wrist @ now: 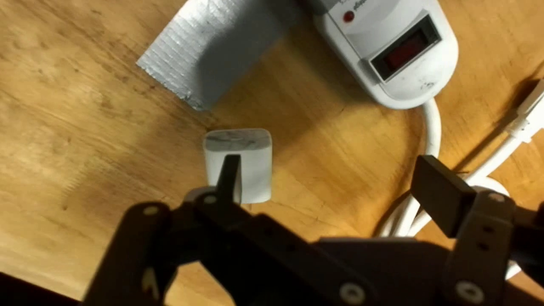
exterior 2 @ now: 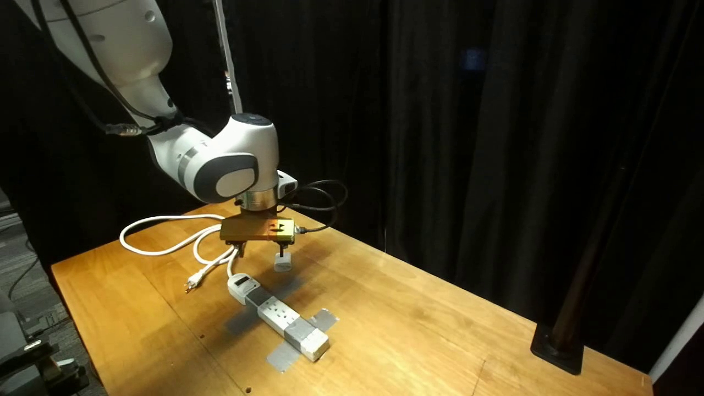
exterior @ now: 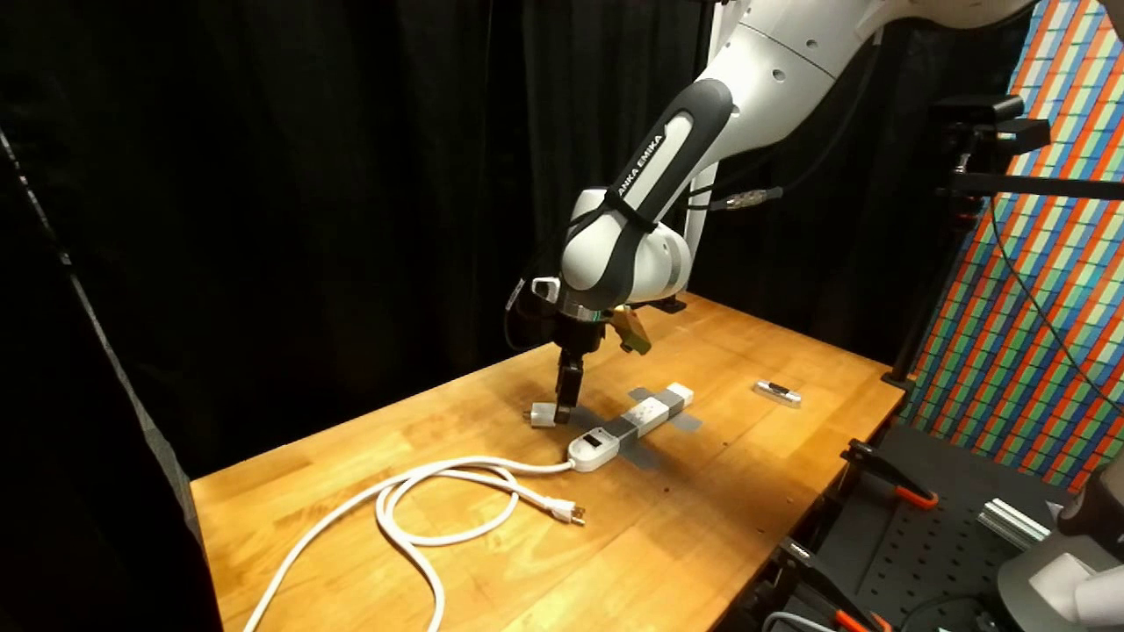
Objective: Plug the charger head into the extension cable
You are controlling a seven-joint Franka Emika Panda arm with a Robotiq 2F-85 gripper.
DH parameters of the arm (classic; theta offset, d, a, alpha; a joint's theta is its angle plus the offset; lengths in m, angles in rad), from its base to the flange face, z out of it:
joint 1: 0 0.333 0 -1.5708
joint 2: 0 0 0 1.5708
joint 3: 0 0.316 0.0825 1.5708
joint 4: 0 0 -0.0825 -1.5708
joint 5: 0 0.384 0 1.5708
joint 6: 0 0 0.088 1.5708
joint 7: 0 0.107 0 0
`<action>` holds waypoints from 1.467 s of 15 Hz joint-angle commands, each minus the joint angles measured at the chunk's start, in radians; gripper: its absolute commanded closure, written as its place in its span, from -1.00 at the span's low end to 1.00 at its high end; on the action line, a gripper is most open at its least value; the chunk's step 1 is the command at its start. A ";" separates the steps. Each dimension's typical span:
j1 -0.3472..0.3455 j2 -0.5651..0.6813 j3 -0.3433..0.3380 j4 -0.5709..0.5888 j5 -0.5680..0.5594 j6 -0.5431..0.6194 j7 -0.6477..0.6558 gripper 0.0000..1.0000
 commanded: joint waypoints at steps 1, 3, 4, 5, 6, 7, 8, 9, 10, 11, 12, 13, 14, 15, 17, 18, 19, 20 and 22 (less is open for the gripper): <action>-0.012 0.008 0.012 0.005 -0.023 0.000 0.020 -1.00; -0.054 0.024 0.054 -0.017 0.002 0.127 -0.006 -1.00; -0.065 0.035 0.068 -0.018 -0.002 0.175 -0.007 -1.00; -0.081 0.051 0.086 -0.015 -0.010 0.217 -0.008 -1.00; -0.088 0.070 0.092 -0.008 -0.025 0.261 0.000 -1.00; -0.096 0.085 0.098 0.000 -0.042 0.287 0.006 -1.00; -0.105 0.100 0.105 0.009 -0.058 0.299 0.014 -1.00; -0.117 0.116 0.110 0.017 -0.076 0.300 0.015 -1.00; -0.114 0.131 0.102 0.025 -0.093 0.310 0.024 -1.00; -0.115 0.146 0.096 0.035 -0.108 0.308 0.030 -1.00; -0.119 0.159 0.093 0.042 -0.123 0.302 0.033 -1.00; -0.123 0.171 0.090 0.051 -0.136 0.304 0.034 -1.00; -0.126 0.182 0.088 0.058 -0.146 0.307 0.035 -1.00; -0.133 0.194 0.090 0.068 -0.157 0.303 0.035 -1.00; -0.147 0.218 0.098 0.083 -0.170 0.327 0.036 -1.00; -0.150 0.228 0.099 0.089 -0.178 0.343 0.039 -0.50; -0.156 0.238 0.102 0.095 -0.187 0.352 0.042 -0.49; -0.159 0.244 0.104 0.100 -0.195 0.350 0.045 -0.32; -0.162 0.259 0.101 0.113 -0.208 0.343 0.050 -0.02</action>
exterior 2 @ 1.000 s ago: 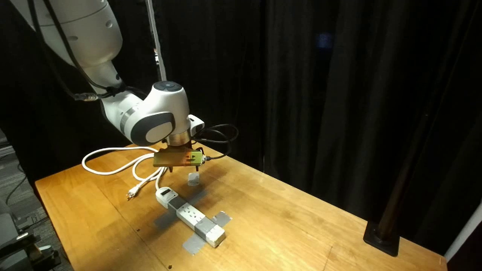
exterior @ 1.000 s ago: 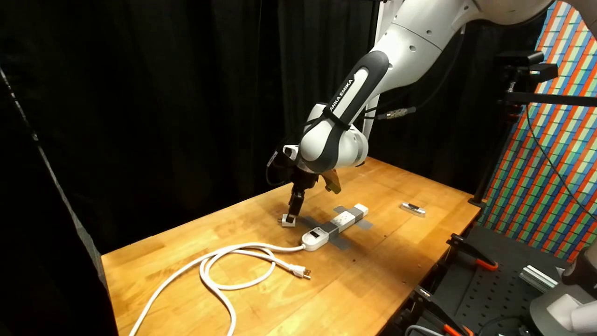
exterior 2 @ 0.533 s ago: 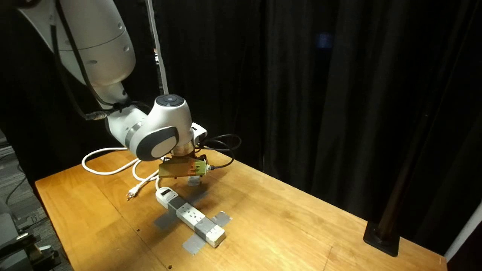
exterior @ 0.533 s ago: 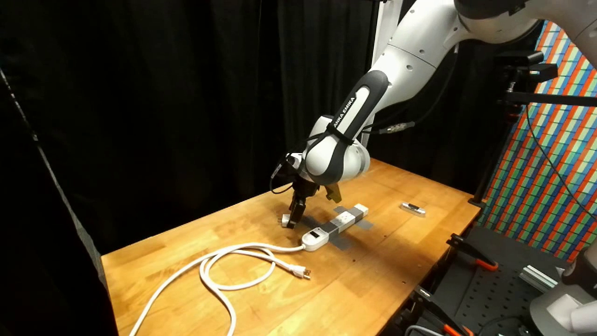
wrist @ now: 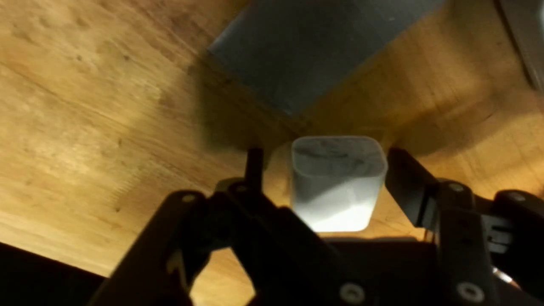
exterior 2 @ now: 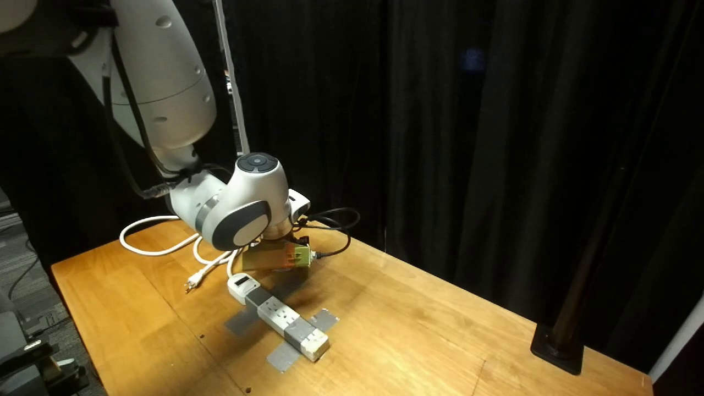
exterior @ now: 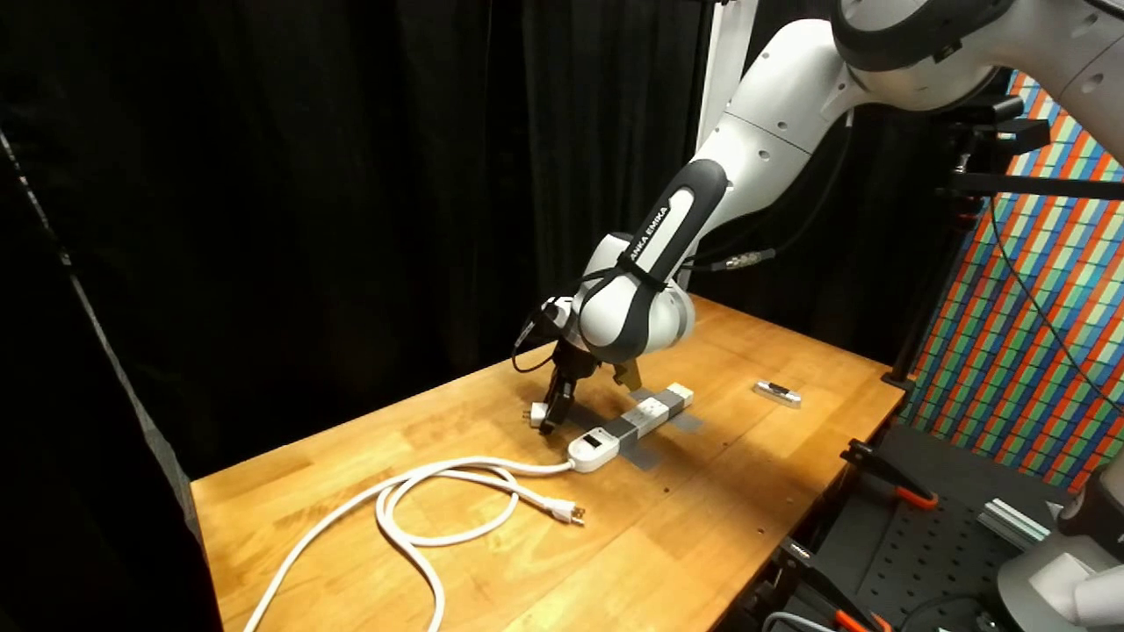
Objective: Plug the charger head into the extension cable
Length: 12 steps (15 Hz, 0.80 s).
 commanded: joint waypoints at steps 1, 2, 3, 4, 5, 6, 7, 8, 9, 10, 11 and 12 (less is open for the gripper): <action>-0.023 0.038 0.016 0.039 -0.048 0.011 0.030 0.15; -0.018 0.036 0.006 0.039 -0.054 0.005 0.038 0.28; -0.015 0.030 -0.002 0.039 -0.061 -0.018 0.041 0.41; -0.002 0.007 -0.020 0.032 -0.068 -0.058 0.049 0.55; 0.008 -0.011 -0.033 0.028 -0.075 -0.096 0.052 0.55; 0.026 -0.041 -0.056 0.025 -0.082 -0.155 0.056 0.55; 0.050 -0.084 -0.085 0.015 -0.083 -0.224 0.071 0.55; 0.073 -0.119 -0.114 0.008 -0.088 -0.270 0.083 0.55; 0.099 -0.166 -0.151 -0.010 -0.094 -0.327 0.096 0.55; 0.118 -0.205 -0.177 -0.025 -0.101 -0.394 0.105 0.55; 0.151 -0.240 -0.214 -0.034 -0.117 -0.450 0.123 0.55; 0.182 -0.269 -0.249 -0.041 -0.142 -0.500 0.138 0.55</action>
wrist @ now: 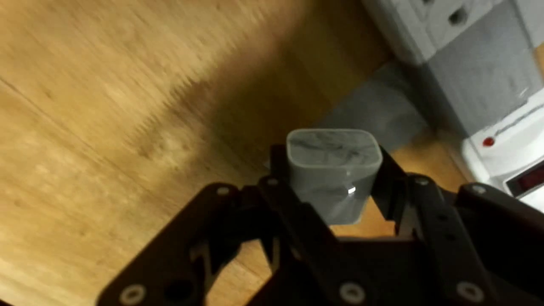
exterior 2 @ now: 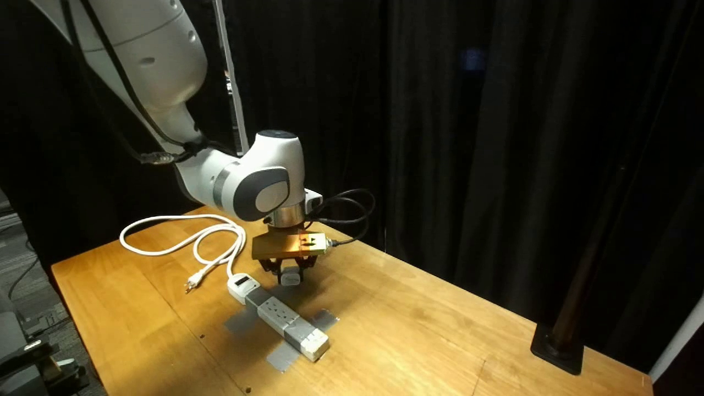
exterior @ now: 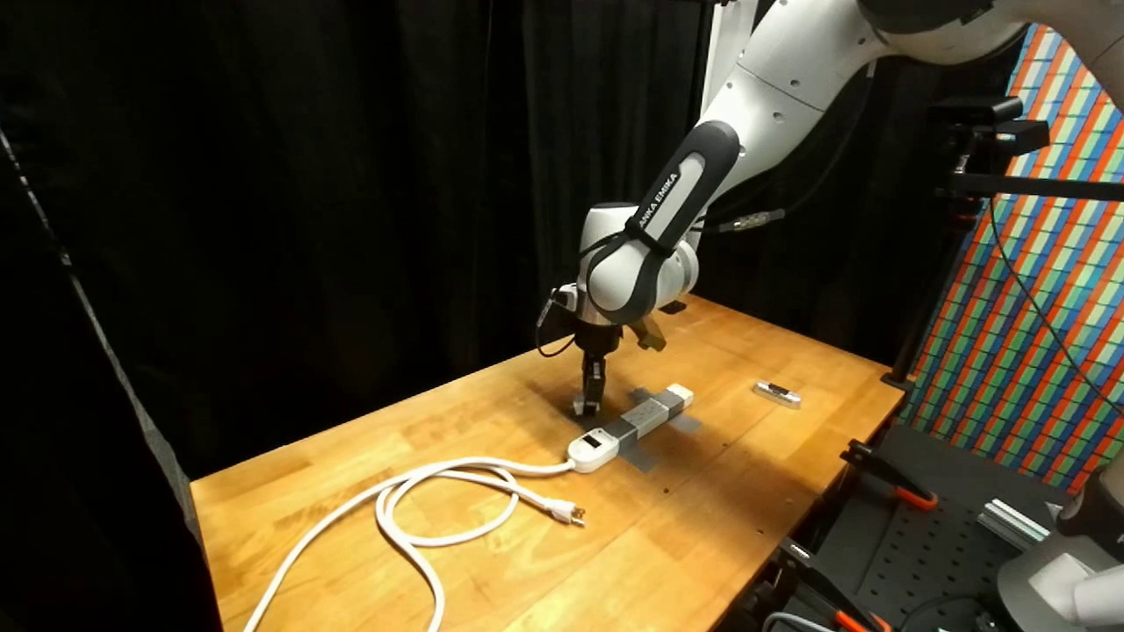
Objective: Plug the charger head into the extension cable
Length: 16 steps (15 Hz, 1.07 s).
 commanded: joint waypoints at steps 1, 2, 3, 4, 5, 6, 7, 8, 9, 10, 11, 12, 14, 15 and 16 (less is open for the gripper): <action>0.124 -0.157 -0.128 -0.064 -0.091 -0.178 0.090 0.55; 0.161 -0.185 -0.159 -0.074 -0.136 -0.214 0.119 0.55; 0.191 -0.209 -0.185 -0.083 -0.187 -0.247 0.144 0.55; 0.215 -0.229 -0.200 -0.092 -0.235 -0.294 0.164 0.55; 0.233 -0.244 -0.209 -0.099 -0.276 -0.348 0.178 0.55; 0.252 -0.250 -0.219 -0.110 -0.326 -0.386 0.199 0.55; 0.270 -0.253 -0.225 -0.116 -0.376 -0.423 0.219 0.55; 0.284 -0.250 -0.226 -0.121 -0.425 -0.457 0.232 0.55; 0.298 -0.243 -0.227 -0.121 -0.477 -0.487 0.250 0.55; 0.307 -0.235 -0.223 -0.119 -0.530 -0.517 0.267 0.55; 0.315 -0.225 -0.217 -0.117 -0.580 -0.543 0.284 0.55; 0.317 -0.211 -0.209 -0.113 -0.626 -0.545 0.307 0.55; 0.317 -0.186 -0.193 -0.114 -0.707 -0.515 0.360 0.55; 0.319 -0.170 -0.186 -0.109 -0.740 -0.515 0.377 0.55; 0.318 -0.153 -0.177 -0.104 -0.766 -0.518 0.390 0.55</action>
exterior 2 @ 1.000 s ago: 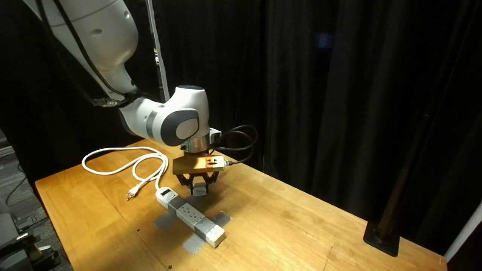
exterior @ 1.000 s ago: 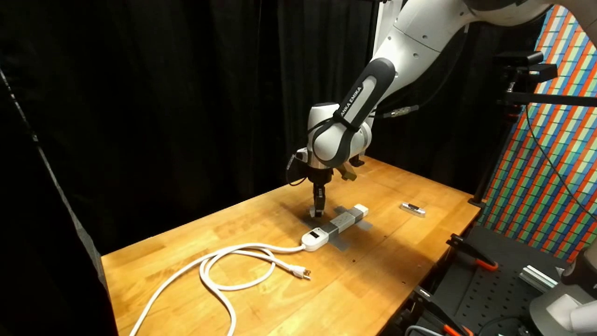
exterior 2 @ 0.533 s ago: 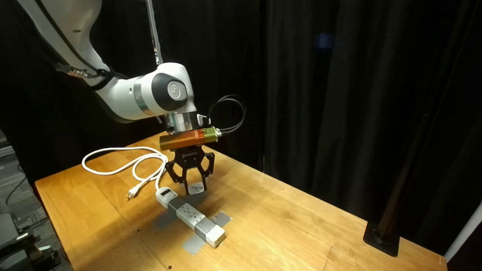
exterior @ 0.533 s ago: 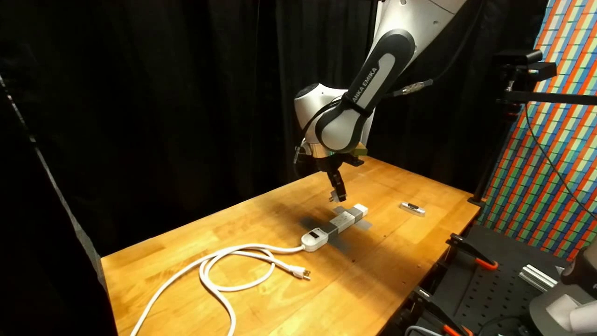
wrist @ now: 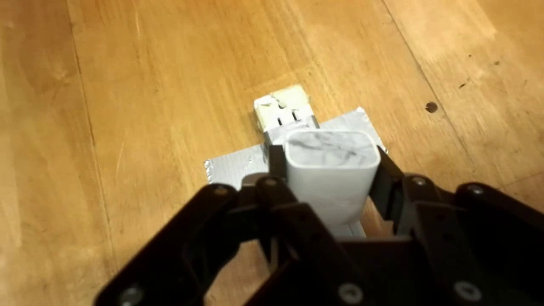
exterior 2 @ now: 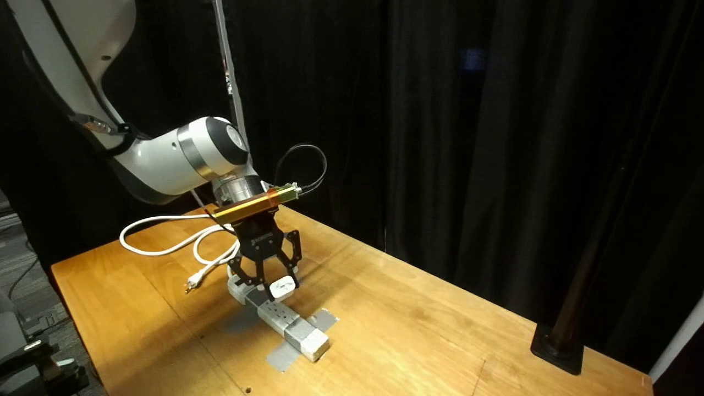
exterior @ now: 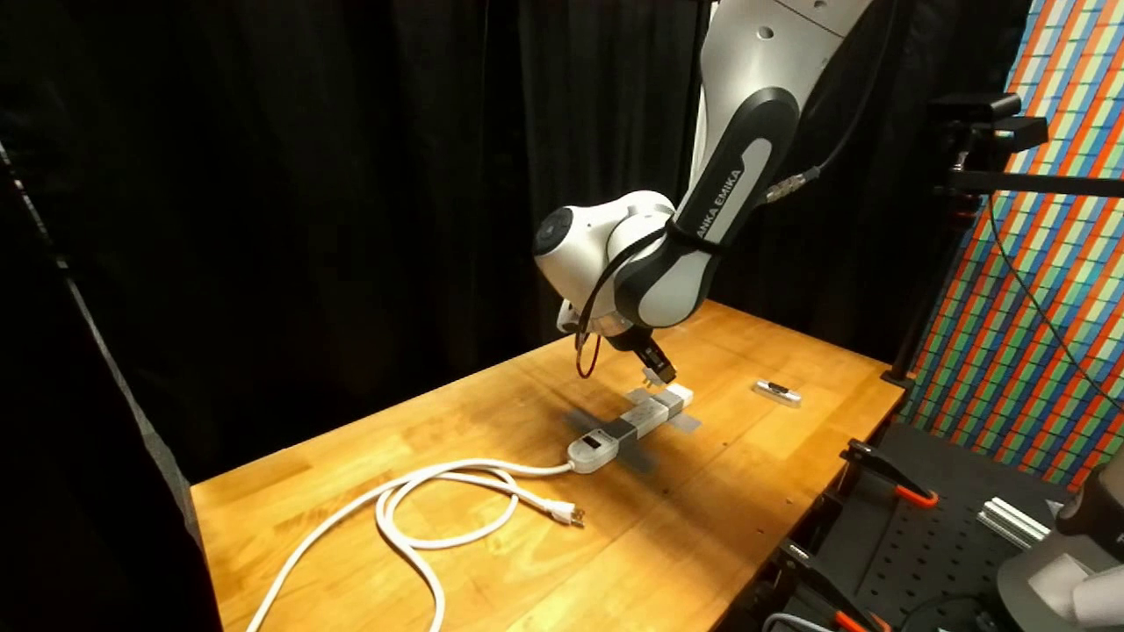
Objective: Plug the charger head into the extension cable
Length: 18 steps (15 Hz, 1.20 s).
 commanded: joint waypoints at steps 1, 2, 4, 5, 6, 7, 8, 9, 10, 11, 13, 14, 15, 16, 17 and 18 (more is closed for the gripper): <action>0.007 0.049 0.023 0.017 -0.104 -0.010 0.060 0.55; 0.007 0.061 0.029 0.018 -0.124 -0.016 0.068 0.55; 0.004 0.081 0.039 0.019 -0.154 -0.021 0.081 0.55; 0.003 0.090 0.041 0.019 -0.169 -0.022 0.089 0.55; 0.003 0.096 0.042 0.018 -0.186 -0.016 0.102 0.55; 0.003 0.102 0.043 0.018 -0.203 -0.013 0.115 0.55; 0.005 0.107 0.043 0.018 -0.221 -0.016 0.127 0.55; 0.003 0.110 0.047 0.020 -0.231 -0.023 0.130 0.55; 0.001 0.113 0.049 0.021 -0.241 -0.025 0.135 0.55; 0.001 0.118 0.050 0.021 -0.247 -0.029 0.136 0.55; 0.006 0.131 0.051 0.020 -0.258 -0.047 0.139 0.55; 0.008 0.139 0.053 0.021 -0.268 -0.056 0.141 0.55; 0.014 0.149 0.053 0.022 -0.281 -0.073 0.146 0.55; 0.017 0.156 0.056 0.023 -0.290 -0.086 0.148 0.55; 0.022 0.165 0.060 0.024 -0.300 -0.102 0.152 0.55; 0.026 0.174 0.067 0.026 -0.309 -0.118 0.152 0.55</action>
